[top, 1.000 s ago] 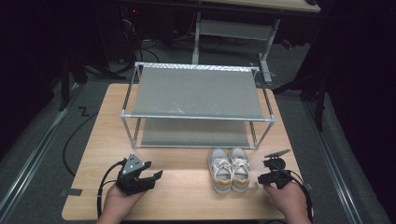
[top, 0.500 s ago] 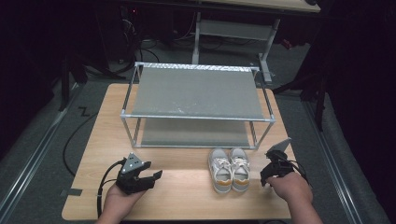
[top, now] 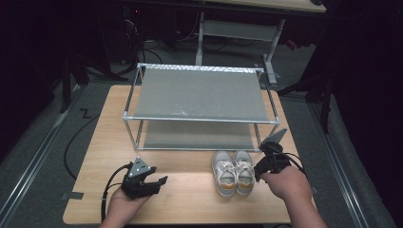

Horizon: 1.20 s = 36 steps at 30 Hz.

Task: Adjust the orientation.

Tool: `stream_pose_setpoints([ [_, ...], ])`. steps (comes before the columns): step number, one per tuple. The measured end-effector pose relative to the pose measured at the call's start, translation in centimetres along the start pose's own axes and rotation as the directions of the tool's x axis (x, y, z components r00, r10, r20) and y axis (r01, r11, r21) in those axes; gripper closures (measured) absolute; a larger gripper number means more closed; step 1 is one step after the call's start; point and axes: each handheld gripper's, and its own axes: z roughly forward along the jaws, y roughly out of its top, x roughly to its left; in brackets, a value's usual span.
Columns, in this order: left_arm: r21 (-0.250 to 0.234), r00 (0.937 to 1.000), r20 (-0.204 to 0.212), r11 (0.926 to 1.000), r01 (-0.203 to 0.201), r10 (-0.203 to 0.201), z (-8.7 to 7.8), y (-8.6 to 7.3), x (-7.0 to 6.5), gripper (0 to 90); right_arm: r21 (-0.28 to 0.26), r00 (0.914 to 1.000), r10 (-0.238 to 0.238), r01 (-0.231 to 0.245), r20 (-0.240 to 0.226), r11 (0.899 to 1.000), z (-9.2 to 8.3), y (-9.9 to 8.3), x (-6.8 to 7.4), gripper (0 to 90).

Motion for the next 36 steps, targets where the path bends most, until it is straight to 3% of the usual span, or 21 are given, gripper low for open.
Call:
stream_pose_setpoints([
  [7,0.001,1.0,0.001,1.0,0.0,0.0,0.0,0.0,0.0,41.6,0.004,0.9983,-0.051,0.051,-0.028,0.999,0.4,1.1,3.8,55.4],
  [12,0.005,1.0,0.005,1.0,-0.004,0.004,0.1,-0.1,0.0,41.6,0.022,0.9965,-0.072,0.073,-0.042,0.997,1.8,1.5,5.7,56.6],
  [18,0.011,0.9998,0.009,0.9997,-0.02,0.02,0.3,0.0,-0.3,41.5,0.026,0.9975,-0.048,0.049,-0.052,0.998,3.4,1.7,6.2,61.6],
  [21,0.012,0.9997,0.008,0.9996,-0.024,0.024,0.3,0.0,-0.4,41.4,0.037,0.9985,-0.042,0.043,-0.036,0.998,4.0,1.8,6.1,64.9],
  [22,0.012,0.9997,0.008,0.9997,-0.022,0.022,0.3,0.0,-0.4,41.4,0.052,0.9983,-0.028,0.03,-0.052,0.998,4.4,1.8,6.0,70.5],
  [23,0.012,0.9997,0.008,0.9997,-0.022,0.022,0.3,0.0,-0.4,41.4,0.052,0.9983,-0.028,0.03,-0.052,0.998,4.4,1.8,6.0,70.5],
  [24,0.013,0.9997,0.006,0.9996,-0.023,0.023,0.3,0.0,-0.3,41.4,0.035,0.9982,-0.031,0.033,-0.052,0.999,4.7,1.7,6.0,75.7],
  [31,0.014,0.9997,0.009,0.9997,-0.022,0.022,0.4,0.0,-0.3,41.4,0.007,0.9978,-0.06,0.06,-0.026,0.998,4.5,1.4,6.3,80.9],
  [36,0.012,0.9997,0.007,0.9997,-0.022,0.022,0.3,0.0,-0.3,41.3,-0.029,0.9968,-0.08,0.079,-0.009,0.996,3.3,1.2,7.1,81.9],
])
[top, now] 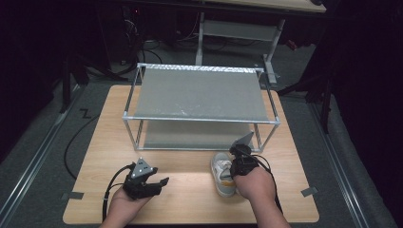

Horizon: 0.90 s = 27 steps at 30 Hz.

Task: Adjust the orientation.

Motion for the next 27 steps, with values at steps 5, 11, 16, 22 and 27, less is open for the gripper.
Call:
stream_pose_setpoints([
  [5,0.001,1.0,0.001,1.0,0.0,0.0,0.0,0.0,0.0,41.3,-0.022,1.0,-0.01,0.01,0.0,1.0,-0.9,0.1,0.2,82.1],
  [11,0.005,1.0,0.005,1.0,0.0,0.0,0.1,0.0,0.0,41.2,-0.099,0.9999,-0.001,0.002,0.013,0.995,-1.9,0.6,0.2,82.0],
  [16,0.008,1.0,0.008,1.0,0.001,-0.001,0.1,0.0,0.1,41.1,-0.155,0.9996,-0.006,0.01,0.028,0.988,-1.8,1.6,0.3,82.0],
  [22,0.009,0.9999,0.012,1.0,0.001,-0.001,0.1,0.0,0.2,41.1,-0.206,0.9989,-0.003,0.012,0.046,0.978,-1.3,2.8,0.6,82.0],
  [27,0.007,0.9998,0.017,1.0,0.003,-0.004,0.1,0.0,0.2,41.0,-0.253,0.9992,0.006,0.004,0.039,0.967,-1.3,3.8,0.9,82.0],
])
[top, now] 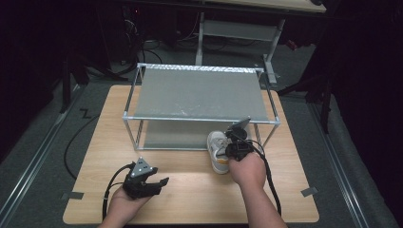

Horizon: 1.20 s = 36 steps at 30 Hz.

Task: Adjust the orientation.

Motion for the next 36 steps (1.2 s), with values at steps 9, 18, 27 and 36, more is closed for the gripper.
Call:
stream_pose_setpoints([
  [9,0.002,1.0,0.004,1.0,-0.001,0.001,0.0,0.0,0.1,41.0,-0.045,0.9998,0.011,-0.01,0.017,0.999,1.3,0.7,0.4,81.9],
  [18,0.001,1.0,0.006,1.0,0.001,-0.001,0.0,0.0,0.0,40.9,-0.096,0.9989,0.042,-0.039,0.022,0.995,2.5,0.6,0.7,81.2],
  [27,0.004,1.0,0.006,1.0,-0.001,0.001,0.0,-0.1,0.1,40.9,-0.169,0.9991,0.033,-0.029,0.024,0.985,2.8,0.9,0.3,80.4],
  [36,0.005,1.0,0.008,1.0,-0.002,0.002,0.1,-0.1,0.0,40.9,-0.183,0.9978,0.055,-0.048,0.038,0.982,2.8,1.1,0.5,66.8],
])
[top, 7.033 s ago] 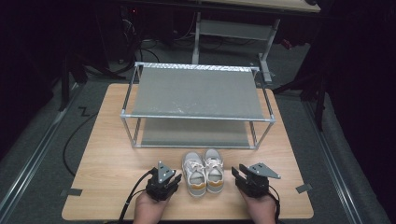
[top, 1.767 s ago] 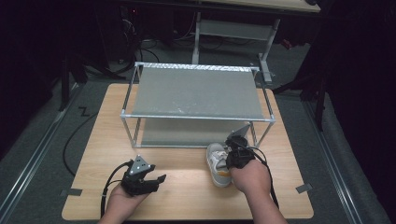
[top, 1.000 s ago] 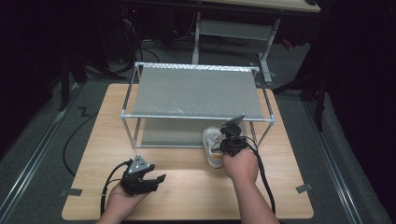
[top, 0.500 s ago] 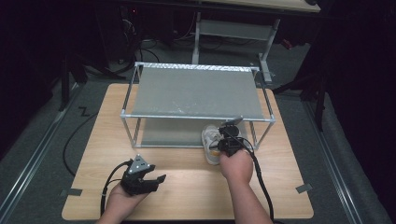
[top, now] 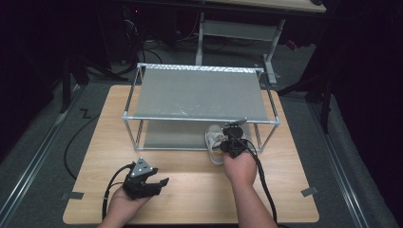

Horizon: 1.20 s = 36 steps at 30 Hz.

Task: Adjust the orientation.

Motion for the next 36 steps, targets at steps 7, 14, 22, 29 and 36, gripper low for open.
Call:
stream_pose_setpoints([
  [7,0.004,1.0,-0.001,1.0,-0.001,0.001,0.04,-0.01,-0.02,40.9,-0.009,0.9998,-0.013,0.013,-0.014,1.0,-0.22,-0.05,-0.12,58.7],
  [14,0.005,1.0,-0.001,1.0,-0.004,0.004,0.08,-0.01,-0.06,40.9,0.0,1.0,-0.003,0.003,-0.007,1.0,-0.28,-0.04,-0.03,57.3],
  [22,0.003,1.0,-0.001,1.0,-0.003,0.003,0.06,0.01,-0.02,40.9,0.003,0.9999,-0.011,0.011,0.003,1.0,-0.33,-0.1,0.0,61.0],
  [29,0.003,1.0,-0.001,1.0,-0.004,0.004,0.03,0.03,-0.07,40.9,-0.015,0.9998,-0.016,0.016,0.015,1.0,-0.26,-0.36,0.05,60.6],
  [36,0.009,1.0,0.0,0.9999,-0.009,0.009,0.15,0.01,-0.13,40.9,-0.026,0.9999,-0.01,0.01,0.011,1.0,-0.39,-0.63,0.08,59.8],
])
